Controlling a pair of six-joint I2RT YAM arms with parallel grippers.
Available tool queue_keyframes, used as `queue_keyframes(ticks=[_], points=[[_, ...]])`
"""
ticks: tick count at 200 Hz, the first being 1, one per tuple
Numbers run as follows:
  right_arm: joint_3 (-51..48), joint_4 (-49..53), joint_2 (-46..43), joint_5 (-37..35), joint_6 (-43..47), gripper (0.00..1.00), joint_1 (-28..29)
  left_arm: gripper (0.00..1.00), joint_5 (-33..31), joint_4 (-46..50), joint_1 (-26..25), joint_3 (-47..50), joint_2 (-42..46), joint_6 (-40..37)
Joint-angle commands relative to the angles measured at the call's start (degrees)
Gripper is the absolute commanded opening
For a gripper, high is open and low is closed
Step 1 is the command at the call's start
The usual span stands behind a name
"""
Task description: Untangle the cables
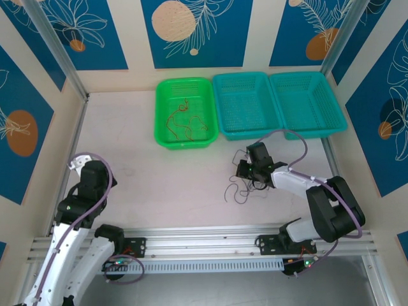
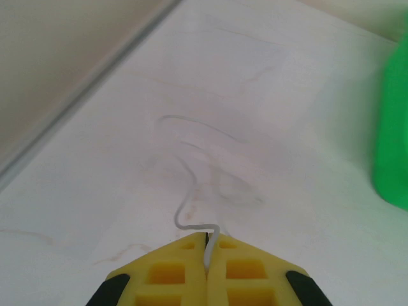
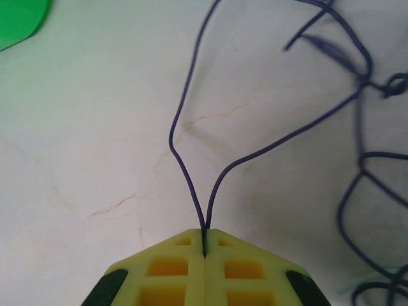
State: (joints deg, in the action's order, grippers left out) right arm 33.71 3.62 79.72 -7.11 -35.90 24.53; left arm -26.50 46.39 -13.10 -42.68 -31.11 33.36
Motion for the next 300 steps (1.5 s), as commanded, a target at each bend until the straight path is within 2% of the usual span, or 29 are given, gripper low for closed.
queue_keyframes(ticks=[1, 17, 24, 30, 37, 45, 53, 70, 92, 112, 128, 175, 249, 269, 288, 296, 300], points=[[2.8, 0.3, -0.2, 5.2, 1.6, 0.0, 2.8, 0.0, 18.7, -10.9, 0.8, -1.5, 0.2, -5.1], [5.0, 2.3, -0.3, 6.4, 2.2, 0.0, 4.4, 0.0, 32.4, -18.9, 0.8, -2.9, -1.7, -4.1], [5.9, 3.5, -0.9, 6.5, 2.4, 0.08, 4.9, 0.0, 36.8, -21.7, 0.8, -4.1, -3.3, -2.8], [6.7, 4.4, -1.5, 6.5, 2.4, 0.2, 5.3, 0.0, 39.6, -23.3, 0.7, -5.8, -4.8, -1.6], [7.2, 5.5, -2.7, 6.3, 2.3, 0.35, 5.5, 0.0, 42.4, -24.9, 0.6, -7.7, -6.8, -0.5], [7.8, 6.5, -4.4, 6.3, 1.9, 0.44, 5.6, 0.0, 45.2, -26.9, 0.4, -10.1, -9.0, 0.6], [8.0, 7.4, -6.4, 6.2, 1.8, 0.48, 5.6, 0.0, 47.2, -29.1, -0.1, -12.3, -11.2, 2.1], [9.0, 9.6, -11.4, 5.4, 1.5, 0.51, 5.6, 0.0, 49.7, -34.6, -2.1, -16.7, -15.9, 5.2], [9.9, 12.8, -17.9, 3.0, 0.5, 0.52, 5.4, 0.0, 47.1, -37.6, -8.3, -24.8, -23.1, 4.5], [10.3, 15.9, -23.6, -1.5, -1.8, 0.52, 5.0, 0.0, 41.5, -38.3, -16.0, -32.9, -30.9, -0.3], [10.0, 17.8, -28.1, -4.0, -2.9, 0.52, 4.3, 0.0, 38.8, -38.7, -19.3, -39.3, -37.8, -2.7], [8.8, 22.7, -38.6, -9.8, -6.0, 0.56, 3.6, 0.0, 37.9, -42.3, -21.6, -57.0, -57.4, -4.0], [8.3, 25.7, -41.8, -9.6, -4.6, 0.56, 3.1, 0.0, 34.6, -34.2, -21.9, -88.7, -84.9, -10.3], [8.4, 25.6, -41.7, -9.5, -4.3, 0.56, 2.8, 0.0, 34.1, -24.5, -22.0, -104.4, -95.4, -10.7], [8.5, 25.7, -41.7, -9.3, -4.2, 0.56, 2.5, 0.0, 32.0, -12.3, -22.7, -127.7, -109.5, -12.5], [8.5, 25.9, -41.7, -9.2, -4.2, 0.56, 2.4, 0.22, 31.1, -9.9, -23.0, -138.0, -115.0, -13.6], [8.5, 26.0, -41.8, -9.0, -4.1, 0.56, 2.3, 0.44, 31.5, -9.7, -22.9, -136.8, -115.0, -13.5]])
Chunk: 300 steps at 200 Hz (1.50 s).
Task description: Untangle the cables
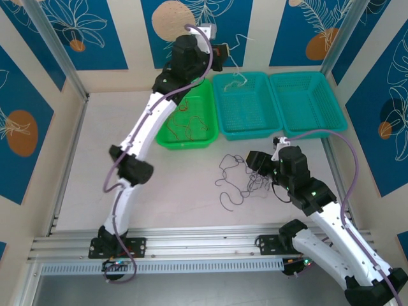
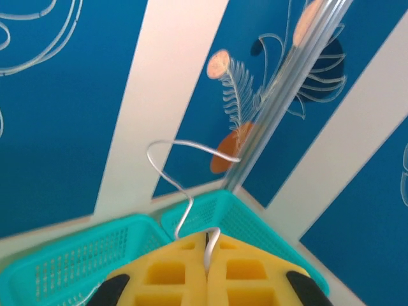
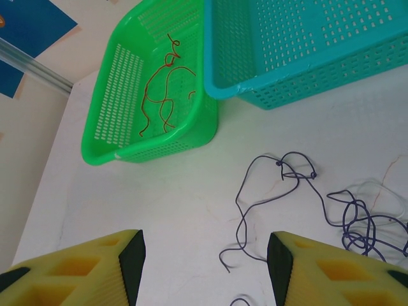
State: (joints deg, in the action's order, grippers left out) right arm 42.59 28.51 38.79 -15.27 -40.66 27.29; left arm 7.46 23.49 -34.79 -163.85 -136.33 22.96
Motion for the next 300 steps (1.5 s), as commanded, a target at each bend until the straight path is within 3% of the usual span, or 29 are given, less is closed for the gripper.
queue_keyframes(ticks=[1, 5, 9, 19, 77, 109, 156, 201, 236, 265, 284, 300], points=[[-0.4, 1.1, -0.8, -0.8, 0.7, 0.56, -0.5, 0.49, -2.5, 13.1, -1.2, -15.2, -9.7, -2.9], [-0.4, 1.2, -0.8, -0.8, 0.6, 0.56, -0.6, 0.65, -3.2, 13.6, -1.3, -14.8, -10.1, -2.7], [-0.3, 1.4, -0.8, -0.7, 0.7, 0.56, -0.6, 0.74, -3.7, 14.5, -1.3, -15.6, -10.8, -2.8], [-0.2, 1.9, -0.8, -0.6, 0.8, 0.56, -0.9, 0.83, -3.8, 16.5, -1.4, -17.0, -11.8, -3.3], [-1.5, -0.1, -0.2, 0.4, 0.6, 0.56, -1.6, 1.0, -4.4, 25.5, -1.4, -17.2, -9.2, -11.2], [-0.9, 0.0, 2.0, 0.7, 3.0, 0.56, -2.0, 1.0, -5.6, 28.4, -0.6, -13.2, -3.1, -14.3], [0.8, 2.7, 9.3, 4.1, 8.0, 0.56, -2.7, 1.0, -4.8, 27.6, 1.2, 11.4, 18.4, -19.9], [0.4, 4.1, 16.9, 0.2, 0.4, 0.56, -5.0, 1.0, -4.1, 31.0, -1.3, 28.7, 35.1, -20.6], [-0.8, 6.9, 21.3, -0.1, -3.3, 0.55, -10.0, 1.0, -0.9, 9.3, -6.1, 63.2, 53.4, -17.3], [-5.1, 4.0, 22.6, 4.1, -1.5, 0.55, -15.8, 1.0, -2.3, 1.0, -9.7, 79.4, 62.6, -16.1], [-6.4, 1.9, 26.3, 5.2, 0.5, 0.54, -16.7, 1.0, -2.4, -4.3, -12.0, 89.2, 67.6, -14.4], [-6.1, 0.1, 30.7, 7.8, 3.4, 0.41, -16.3, 1.0, -3.0, -7.0, -13.2, 95.3, 70.7, -12.8]])
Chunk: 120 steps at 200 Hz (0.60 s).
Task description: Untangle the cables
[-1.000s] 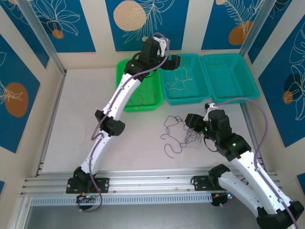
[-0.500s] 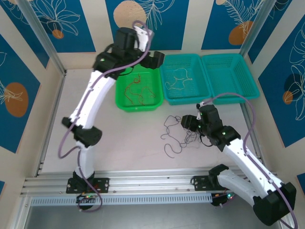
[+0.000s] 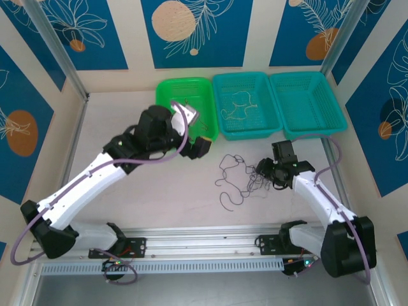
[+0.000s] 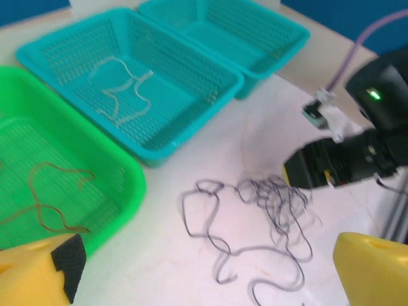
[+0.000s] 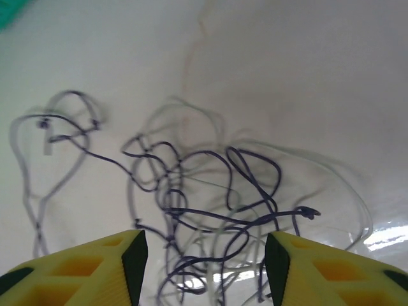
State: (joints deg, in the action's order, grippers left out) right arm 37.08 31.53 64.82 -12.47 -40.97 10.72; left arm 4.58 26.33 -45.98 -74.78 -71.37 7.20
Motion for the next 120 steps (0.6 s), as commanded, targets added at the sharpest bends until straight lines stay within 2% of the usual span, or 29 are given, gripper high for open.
queue_keyframes(ticks=[1, 27, 46, 69, 83, 104, 120], points=[[-0.6, -3.0, 5.1, 5.1, 3.9, 0.4, 0.3, 1.0, -0.2, -10.0, -2.0, 6.5, 5.9, 3.1], [2.1, -4.5, 10.1, 6.8, 7.3, 0.0, 4.8, 1.0, -3.6, -10.6, -2.4, 13.8, 10.3, 5.2], [4.2, -5.9, 9.7, 5.5, 10.6, 0.0, 12.4, 1.0, -8.5, -9.3, -2.4, 18.1, 13.5, 6.8], [7.1, -8.5, 10.7, 10.6, 11.6, 0.0, 21.1, 1.0, -16.7, -5.3, -2.3, 22.6, 16.7, 11.9], [8.8, -10.4, 12.6, 11.1, 10.1, 0.0, 26.7, 1.0, -20.7, -3.2, -2.1, 25.9, 18.2, 16.4], [11.5, -14.6, 17.4, 12.3, 9.1, 0.0, 34.2, 0.99, -20.8, -3.8, -2.0, 32.1, 19.4, 23.5], [14.7, -15.1, 21.7, 14.4, 9.7, 0.01, 37.2, 0.99, -18.4, -6.9, -2.0, 36.7, 20.0, 27.7]])
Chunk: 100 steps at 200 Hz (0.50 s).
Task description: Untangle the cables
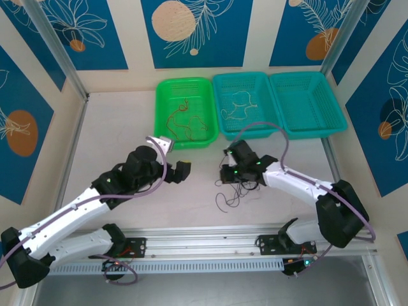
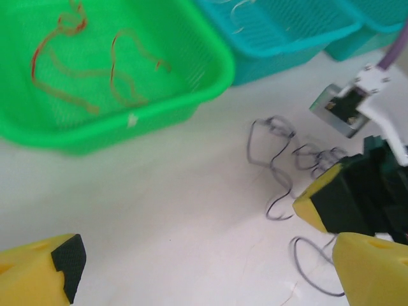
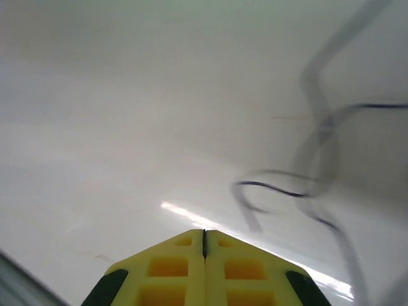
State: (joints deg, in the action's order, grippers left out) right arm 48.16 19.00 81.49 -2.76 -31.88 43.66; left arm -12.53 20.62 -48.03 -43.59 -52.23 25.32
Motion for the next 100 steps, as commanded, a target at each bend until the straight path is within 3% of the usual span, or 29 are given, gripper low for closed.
queue_keyframes(ticks=[1, 21, 53, 71, 100], points=[[3.8, -2.6, 5.3, 4.7, 0.6, 0.01, 4.4, 0.99, -1.2, -1.3, 0.0, 5.7, 0.9, 9.8], [5.7, -0.5, 5.4, 1.6, -0.8, 0.1, 4.9, 0.99, 1.3, -4.1, 0.0, 8.3, 1.1, 11.5], [1.9, 4.9, -4.4, -12.5, -5.4, 0.31, 0.3, 0.99, 8.7, -9.1, 0.0, 8.6, 0.3, 8.0], [-0.9, 10.1, -9.5, -19.2, -8.1, 0.37, -5.9, 1.0, 15.0, -14.8, 0.0, 9.4, -0.7, 5.9], [-4.3, 15.3, -11.1, -19.3, -9.5, 0.52, -19.4, 1.0, 22.3, -21.7, -0.1, 10.0, -2.6, 3.4]])
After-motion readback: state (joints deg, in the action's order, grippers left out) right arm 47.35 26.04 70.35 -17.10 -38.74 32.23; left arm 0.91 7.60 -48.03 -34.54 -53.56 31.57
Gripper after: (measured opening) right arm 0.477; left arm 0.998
